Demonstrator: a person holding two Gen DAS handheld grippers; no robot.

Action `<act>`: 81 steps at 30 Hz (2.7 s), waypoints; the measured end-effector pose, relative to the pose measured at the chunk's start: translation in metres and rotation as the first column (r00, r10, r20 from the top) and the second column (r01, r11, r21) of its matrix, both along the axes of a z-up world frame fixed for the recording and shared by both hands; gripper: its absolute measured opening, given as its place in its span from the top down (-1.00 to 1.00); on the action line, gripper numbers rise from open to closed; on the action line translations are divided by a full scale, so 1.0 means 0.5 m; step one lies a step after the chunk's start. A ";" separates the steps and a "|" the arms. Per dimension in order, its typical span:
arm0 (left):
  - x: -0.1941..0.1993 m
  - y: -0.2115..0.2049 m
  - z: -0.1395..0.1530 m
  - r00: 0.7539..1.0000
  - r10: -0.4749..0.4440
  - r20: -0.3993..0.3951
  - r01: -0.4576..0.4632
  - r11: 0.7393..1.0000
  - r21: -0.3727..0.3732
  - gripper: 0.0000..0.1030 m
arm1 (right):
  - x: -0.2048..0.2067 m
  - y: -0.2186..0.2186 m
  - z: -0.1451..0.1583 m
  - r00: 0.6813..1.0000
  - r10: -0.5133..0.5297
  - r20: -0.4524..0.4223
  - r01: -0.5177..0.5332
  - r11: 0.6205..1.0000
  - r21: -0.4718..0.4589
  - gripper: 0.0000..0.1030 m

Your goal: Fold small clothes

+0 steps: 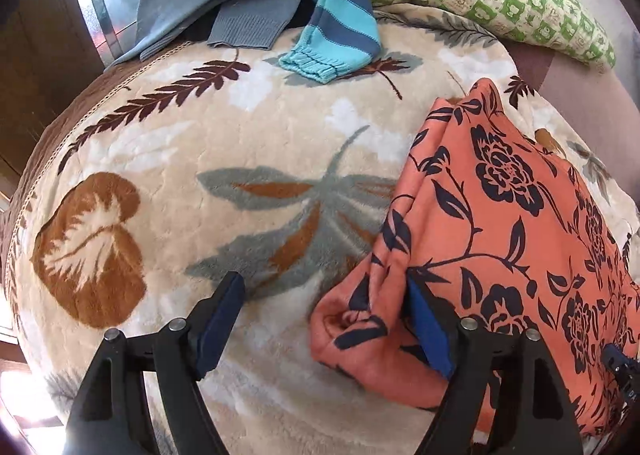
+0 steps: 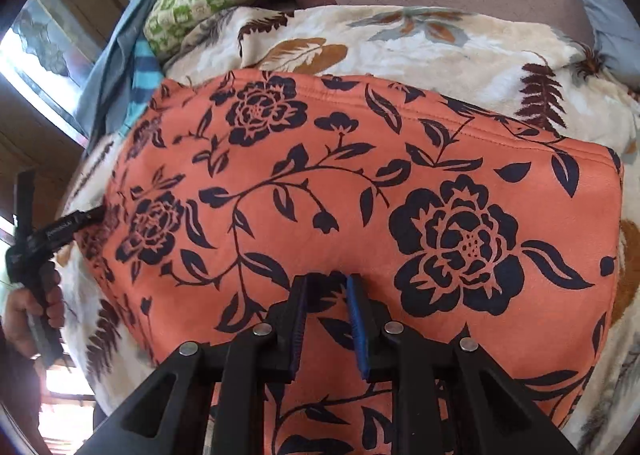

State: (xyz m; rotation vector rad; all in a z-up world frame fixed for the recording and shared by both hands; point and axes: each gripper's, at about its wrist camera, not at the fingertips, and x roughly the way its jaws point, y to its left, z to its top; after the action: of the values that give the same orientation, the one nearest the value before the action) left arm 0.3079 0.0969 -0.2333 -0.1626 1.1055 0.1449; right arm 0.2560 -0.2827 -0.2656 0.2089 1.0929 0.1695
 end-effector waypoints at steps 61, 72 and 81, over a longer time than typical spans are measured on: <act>-0.114 -0.240 -0.020 0.915 -0.344 0.210 0.308 0.933 0.186 -0.77 | -0.050 0.086 0.006 0.985 -0.172 -0.002 0.165 0.941 0.294 0.59; -0.112 -0.250 -0.026 0.917 -0.340 0.210 0.294 0.930 0.221 -0.81 | -0.044 0.065 -0.010 0.976 -0.216 0.001 0.215 0.969 0.119 0.58; -0.103 -0.246 -0.036 0.927 -0.317 0.199 0.273 0.937 0.219 -1.00 | -0.043 0.077 -0.010 0.980 -0.197 0.031 0.195 0.979 0.062 0.58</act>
State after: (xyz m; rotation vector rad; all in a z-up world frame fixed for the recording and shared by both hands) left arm 0.2566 -0.0262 -0.2512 0.1559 0.8649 -0.0415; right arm 0.2345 -0.2444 -0.2706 0.3632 1.0242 0.0281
